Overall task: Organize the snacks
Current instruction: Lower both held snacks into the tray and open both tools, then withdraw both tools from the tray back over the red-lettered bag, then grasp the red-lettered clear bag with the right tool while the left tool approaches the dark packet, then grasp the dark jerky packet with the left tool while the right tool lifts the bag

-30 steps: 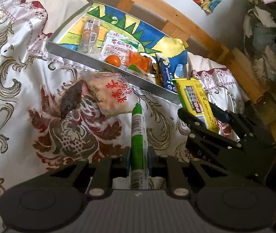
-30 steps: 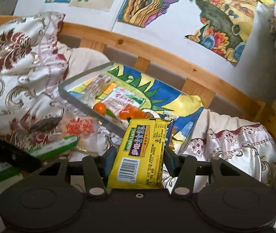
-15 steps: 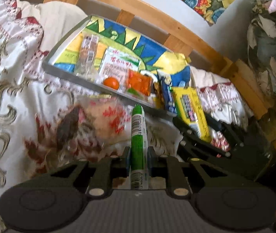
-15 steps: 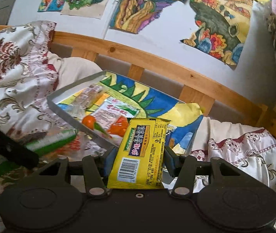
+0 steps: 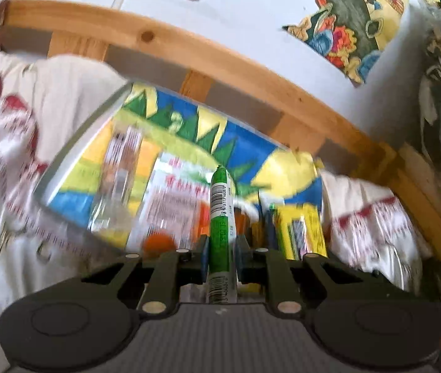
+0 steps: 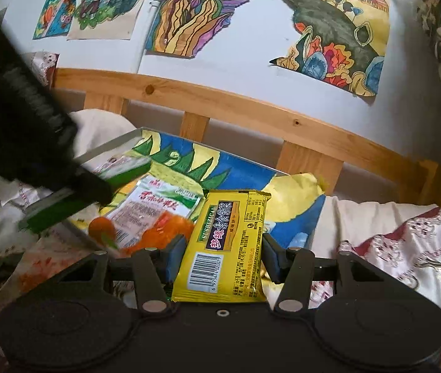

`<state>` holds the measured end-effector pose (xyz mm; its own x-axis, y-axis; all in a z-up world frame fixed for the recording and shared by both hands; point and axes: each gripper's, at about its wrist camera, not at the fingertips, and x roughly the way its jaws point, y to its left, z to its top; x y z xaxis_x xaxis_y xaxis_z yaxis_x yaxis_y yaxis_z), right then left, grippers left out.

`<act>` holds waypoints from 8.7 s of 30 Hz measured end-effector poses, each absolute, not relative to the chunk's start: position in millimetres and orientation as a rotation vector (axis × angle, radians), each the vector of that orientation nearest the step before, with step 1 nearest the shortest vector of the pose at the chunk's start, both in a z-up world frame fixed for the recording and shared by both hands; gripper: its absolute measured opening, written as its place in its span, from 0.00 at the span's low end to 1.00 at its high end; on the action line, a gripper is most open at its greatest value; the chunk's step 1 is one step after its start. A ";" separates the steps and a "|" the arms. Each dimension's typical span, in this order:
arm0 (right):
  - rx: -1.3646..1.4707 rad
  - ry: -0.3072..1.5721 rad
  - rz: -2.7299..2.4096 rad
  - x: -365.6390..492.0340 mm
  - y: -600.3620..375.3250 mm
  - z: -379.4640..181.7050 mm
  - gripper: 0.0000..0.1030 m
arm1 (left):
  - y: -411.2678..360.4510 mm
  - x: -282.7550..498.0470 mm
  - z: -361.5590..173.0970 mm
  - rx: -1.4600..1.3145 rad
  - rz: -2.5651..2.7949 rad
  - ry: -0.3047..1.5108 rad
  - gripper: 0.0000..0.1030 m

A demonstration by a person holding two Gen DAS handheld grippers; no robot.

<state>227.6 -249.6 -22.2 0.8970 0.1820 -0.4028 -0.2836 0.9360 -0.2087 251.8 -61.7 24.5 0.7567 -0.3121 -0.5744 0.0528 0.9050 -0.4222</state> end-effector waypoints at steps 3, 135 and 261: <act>-0.241 0.387 0.240 239.6 -255.5 -23.4 0.52 | -73.7 271.9 25.8 -0.350 -0.195 0.673 0.18; -0.059 0.606 0.301 86.5 -244.7 12.1 0.99 | 11.5 76.8 -6.6 -0.196 0.127 0.716 0.99; -0.175 0.713 0.548 197.5 -220.1 -47.9 0.71 | -17.3 197.0 -57.7 0.171 -0.175 0.845 0.92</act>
